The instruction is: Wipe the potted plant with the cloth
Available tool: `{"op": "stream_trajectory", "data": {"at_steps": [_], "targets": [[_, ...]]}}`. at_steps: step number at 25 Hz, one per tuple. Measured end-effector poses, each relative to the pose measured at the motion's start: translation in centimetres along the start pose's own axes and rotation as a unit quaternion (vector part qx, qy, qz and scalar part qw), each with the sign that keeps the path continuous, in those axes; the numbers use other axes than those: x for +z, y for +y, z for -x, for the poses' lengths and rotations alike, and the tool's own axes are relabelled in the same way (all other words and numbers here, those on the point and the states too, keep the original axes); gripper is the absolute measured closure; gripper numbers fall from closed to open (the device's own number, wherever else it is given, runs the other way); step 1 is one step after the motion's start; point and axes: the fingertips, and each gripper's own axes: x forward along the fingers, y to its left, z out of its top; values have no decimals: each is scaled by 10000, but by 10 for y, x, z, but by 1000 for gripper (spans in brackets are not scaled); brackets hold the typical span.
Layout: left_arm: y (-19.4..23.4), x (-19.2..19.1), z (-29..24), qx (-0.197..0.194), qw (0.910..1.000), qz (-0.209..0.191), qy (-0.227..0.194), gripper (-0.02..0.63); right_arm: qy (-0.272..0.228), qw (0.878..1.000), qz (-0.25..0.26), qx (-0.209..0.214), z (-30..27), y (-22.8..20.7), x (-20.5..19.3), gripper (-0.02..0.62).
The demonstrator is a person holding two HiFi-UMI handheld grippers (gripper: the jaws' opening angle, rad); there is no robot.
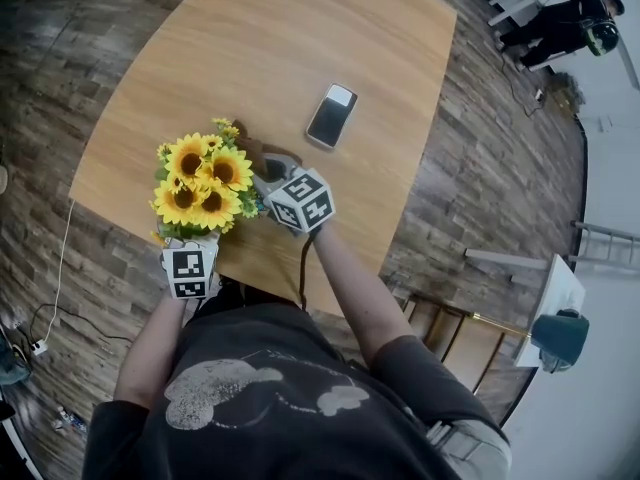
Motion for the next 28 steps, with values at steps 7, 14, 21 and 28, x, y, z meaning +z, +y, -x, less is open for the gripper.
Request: {"op": "stream_trajectory", "data": {"at_steps": [7,14,21,28], "targets": [[0,-1,-1,-9,10000,12,-24,153,85,9996,71,262,-2,17,-5,540],[2,-3,0,-83,9999,58,-42,155,222,9987,153,433,8,45,-23,540],[0,4,4,-458,9987,208,-74,160,461,9966,366,585,17,79,-44,540],[-2,-2,7,-971,9952,-80,-120,160,632,9945,453,701,26,103,-56,541]]}}
